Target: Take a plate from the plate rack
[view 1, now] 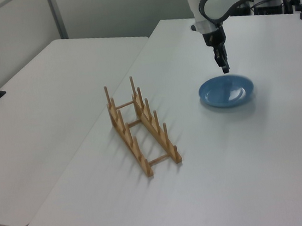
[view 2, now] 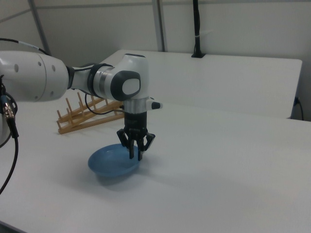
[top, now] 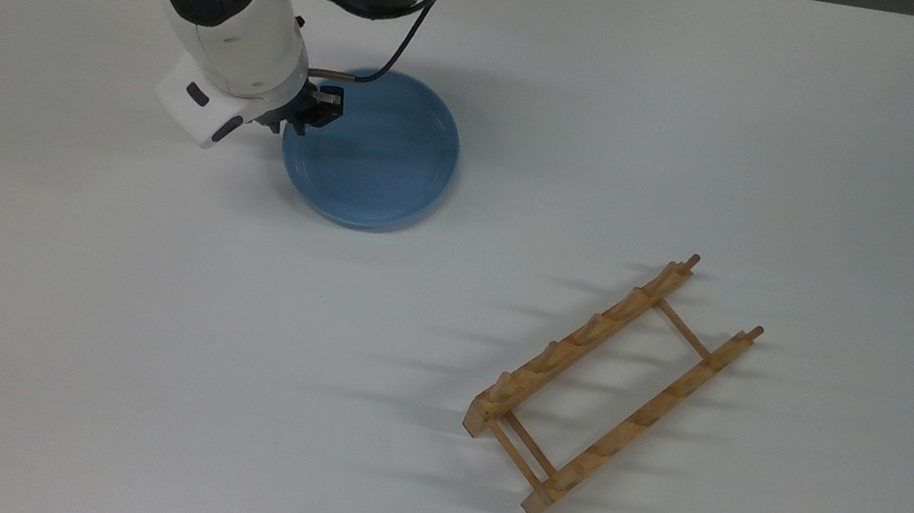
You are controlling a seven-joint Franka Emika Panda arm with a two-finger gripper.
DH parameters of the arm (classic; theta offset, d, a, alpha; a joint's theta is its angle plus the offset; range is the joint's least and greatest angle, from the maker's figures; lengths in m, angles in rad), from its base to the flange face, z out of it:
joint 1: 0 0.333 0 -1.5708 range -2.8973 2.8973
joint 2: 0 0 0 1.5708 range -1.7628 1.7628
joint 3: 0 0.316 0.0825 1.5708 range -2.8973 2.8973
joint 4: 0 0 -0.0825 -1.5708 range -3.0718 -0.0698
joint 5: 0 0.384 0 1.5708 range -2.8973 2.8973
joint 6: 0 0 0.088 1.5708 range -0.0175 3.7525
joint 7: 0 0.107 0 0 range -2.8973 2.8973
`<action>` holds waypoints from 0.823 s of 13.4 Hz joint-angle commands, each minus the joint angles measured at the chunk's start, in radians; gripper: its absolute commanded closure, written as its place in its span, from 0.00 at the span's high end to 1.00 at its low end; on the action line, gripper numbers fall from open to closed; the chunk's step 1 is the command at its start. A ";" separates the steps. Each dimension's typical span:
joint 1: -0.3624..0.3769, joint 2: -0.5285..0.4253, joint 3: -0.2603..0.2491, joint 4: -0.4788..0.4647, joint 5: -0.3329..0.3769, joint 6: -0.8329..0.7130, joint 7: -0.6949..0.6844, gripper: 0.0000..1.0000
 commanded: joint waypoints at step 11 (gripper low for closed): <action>0.059 -0.287 0.010 0.136 0.072 -0.272 0.370 1.00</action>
